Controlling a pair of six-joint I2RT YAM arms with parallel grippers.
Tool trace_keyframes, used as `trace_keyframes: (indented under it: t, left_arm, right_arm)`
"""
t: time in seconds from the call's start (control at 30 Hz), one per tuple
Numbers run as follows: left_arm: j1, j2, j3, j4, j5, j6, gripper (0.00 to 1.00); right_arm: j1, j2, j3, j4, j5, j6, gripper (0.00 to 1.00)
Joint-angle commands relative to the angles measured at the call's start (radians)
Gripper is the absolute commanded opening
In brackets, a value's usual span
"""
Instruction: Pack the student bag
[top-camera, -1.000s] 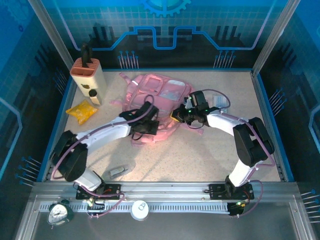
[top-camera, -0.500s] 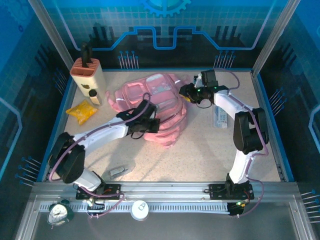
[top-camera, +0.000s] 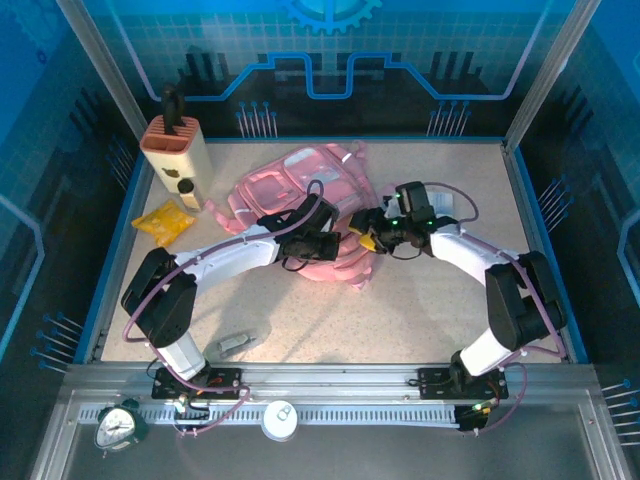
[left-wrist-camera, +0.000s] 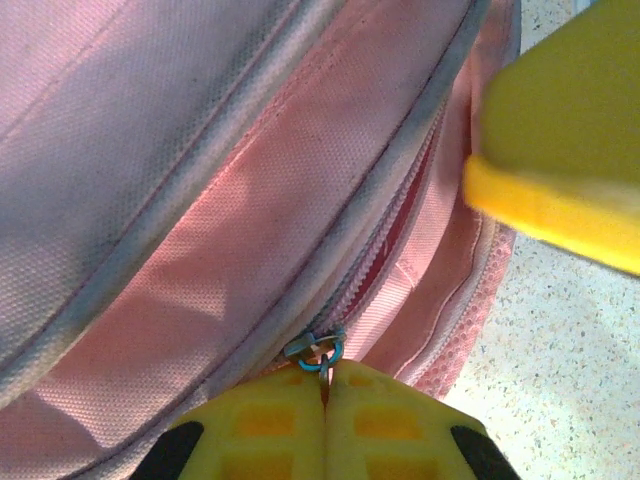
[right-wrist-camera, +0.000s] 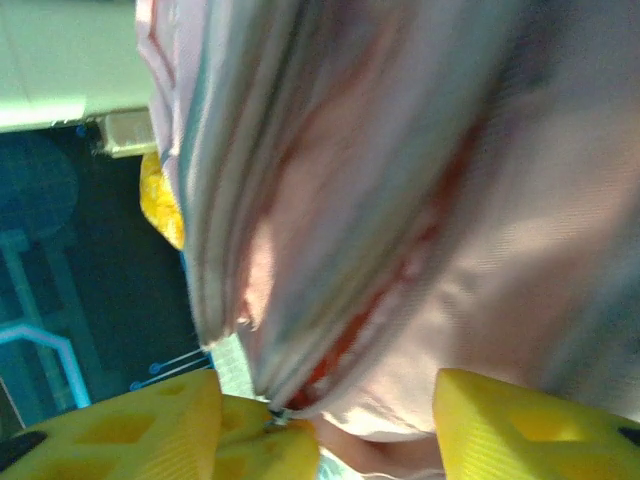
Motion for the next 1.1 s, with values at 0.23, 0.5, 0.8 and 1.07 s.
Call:
trace_keyframes:
  t: [0.23,0.5,0.8,1.07]
  left_arm:
    - [-0.016,0.004,0.027,-0.004,0.017,0.045,0.0]
    - [0.025,-0.096,-0.096,-0.148,-0.148,0.197,0.0]
    - [0.269,-0.163,-0.281,-0.033,-0.132,0.192,0.0]
    - [0.36,-0.02,-0.158,0.018,-0.213,0.127,0.0]
  right_arm:
    - [0.08,0.148,0.078,0.089,0.079,0.048,0.27]
    - [-0.022,0.106,0.128,-0.078,0.098,-0.133,0.0]
    - [-0.105,0.107,0.186,-0.166,0.013,-0.253,0.0]
    - [-0.055,0.079,0.151,-0.153,0.023,-0.277,0.0]
